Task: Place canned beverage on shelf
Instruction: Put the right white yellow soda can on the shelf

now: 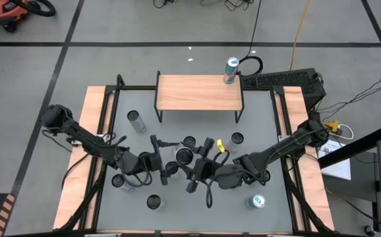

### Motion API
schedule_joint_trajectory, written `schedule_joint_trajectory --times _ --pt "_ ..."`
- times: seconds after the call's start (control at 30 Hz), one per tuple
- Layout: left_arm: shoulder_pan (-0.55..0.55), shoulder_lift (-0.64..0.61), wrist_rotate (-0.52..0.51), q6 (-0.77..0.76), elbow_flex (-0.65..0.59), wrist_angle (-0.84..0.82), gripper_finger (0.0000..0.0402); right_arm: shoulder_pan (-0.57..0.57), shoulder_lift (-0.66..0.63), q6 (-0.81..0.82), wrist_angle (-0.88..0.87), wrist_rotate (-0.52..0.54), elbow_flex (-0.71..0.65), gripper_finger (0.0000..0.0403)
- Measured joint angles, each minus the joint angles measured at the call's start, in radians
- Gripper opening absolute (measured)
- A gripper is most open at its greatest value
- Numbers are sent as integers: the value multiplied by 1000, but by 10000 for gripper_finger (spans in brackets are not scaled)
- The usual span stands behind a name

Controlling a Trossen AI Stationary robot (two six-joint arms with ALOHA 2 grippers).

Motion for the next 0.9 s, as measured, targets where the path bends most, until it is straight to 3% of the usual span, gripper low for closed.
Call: schedule_joint_trajectory --times 0.17,0.47,0.63,0.9 --pt "0 -49 6 -9 0 -27 353 -7 -23 -4 -25 -54 2 203" --pt "4 -153 110 -135 0 -287 354 -15 -51 -12 -76 -75 1 203" --pt "5 -208 125 -168 0 -395 354 -54 -52 -27 -83 -243 1 203" --pt "6 -243 237 -222 -1 -502 354 -140 -51 24 -146 -490 1 203"
